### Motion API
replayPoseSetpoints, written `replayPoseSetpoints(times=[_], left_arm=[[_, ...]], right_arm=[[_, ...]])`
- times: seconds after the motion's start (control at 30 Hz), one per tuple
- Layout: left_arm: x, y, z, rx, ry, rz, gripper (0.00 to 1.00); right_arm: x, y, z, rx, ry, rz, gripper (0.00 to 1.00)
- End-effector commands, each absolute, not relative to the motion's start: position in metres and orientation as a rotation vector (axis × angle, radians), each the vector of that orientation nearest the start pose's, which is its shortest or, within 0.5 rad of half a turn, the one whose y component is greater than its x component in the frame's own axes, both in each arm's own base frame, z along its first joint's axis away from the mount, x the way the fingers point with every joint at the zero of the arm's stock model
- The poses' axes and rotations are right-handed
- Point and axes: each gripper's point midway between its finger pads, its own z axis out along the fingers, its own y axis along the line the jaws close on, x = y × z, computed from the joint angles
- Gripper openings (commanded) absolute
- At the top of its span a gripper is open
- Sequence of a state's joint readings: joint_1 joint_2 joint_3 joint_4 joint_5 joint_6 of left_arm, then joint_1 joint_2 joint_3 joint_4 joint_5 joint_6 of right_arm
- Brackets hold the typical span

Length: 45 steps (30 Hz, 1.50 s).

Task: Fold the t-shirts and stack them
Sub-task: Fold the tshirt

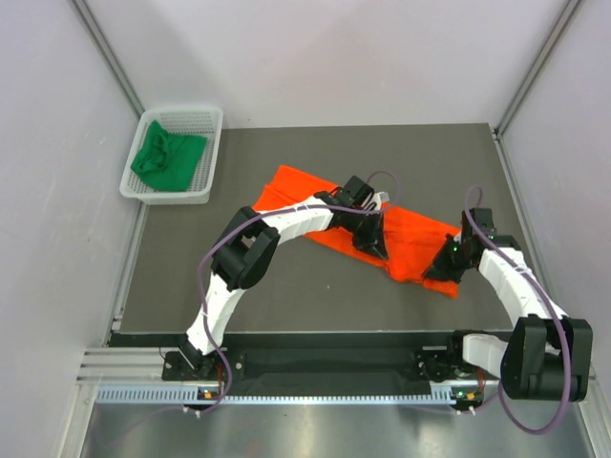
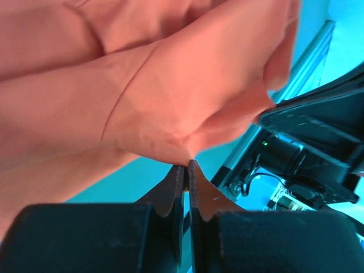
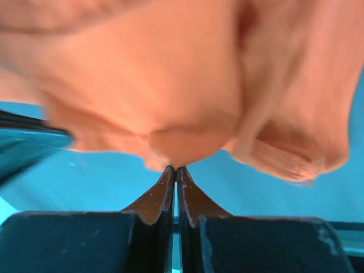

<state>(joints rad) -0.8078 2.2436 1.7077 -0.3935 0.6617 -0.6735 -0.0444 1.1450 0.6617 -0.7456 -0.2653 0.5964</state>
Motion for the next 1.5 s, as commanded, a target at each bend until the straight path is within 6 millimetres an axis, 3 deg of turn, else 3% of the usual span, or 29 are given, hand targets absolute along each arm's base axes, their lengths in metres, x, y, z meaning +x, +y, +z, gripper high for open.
replayPoseSetpoints(times=[0.0, 0.13, 0.33, 0.73, 1.27, 1.47], left_arm=[[0.272, -0.473, 0.090, 0.553, 2.701, -1.408, 0.08], [0.279, -0.479, 0.089, 0.520, 2.704, -1.448, 0.08], [0.309, -0.480, 0.097, 0.377, 2.676, -1.500, 0.08], [0.342, -0.489, 0.103, 0.195, 2.648, -1.598, 0.07], [0.381, -0.479, 0.108, 0.022, 2.626, -1.634, 0.07], [0.389, -0.478, 0.108, 0.003, 2.623, -1.655, 0.07]], right_arm=[[0.231, 0.054, 0.087, 0.757, 2.652, 0.496, 0.00], [0.259, 0.050, 0.098, 0.710, 2.615, 0.509, 0.00], [0.299, 0.044, 0.102, 0.633, 2.609, 0.505, 0.00], [0.353, 0.020, 0.113, 0.577, 2.589, 0.454, 0.00], [0.396, 0.018, 0.109, 0.554, 2.589, 0.504, 0.00], [0.393, 0.017, 0.110, 0.573, 2.606, 0.503, 0.00]])
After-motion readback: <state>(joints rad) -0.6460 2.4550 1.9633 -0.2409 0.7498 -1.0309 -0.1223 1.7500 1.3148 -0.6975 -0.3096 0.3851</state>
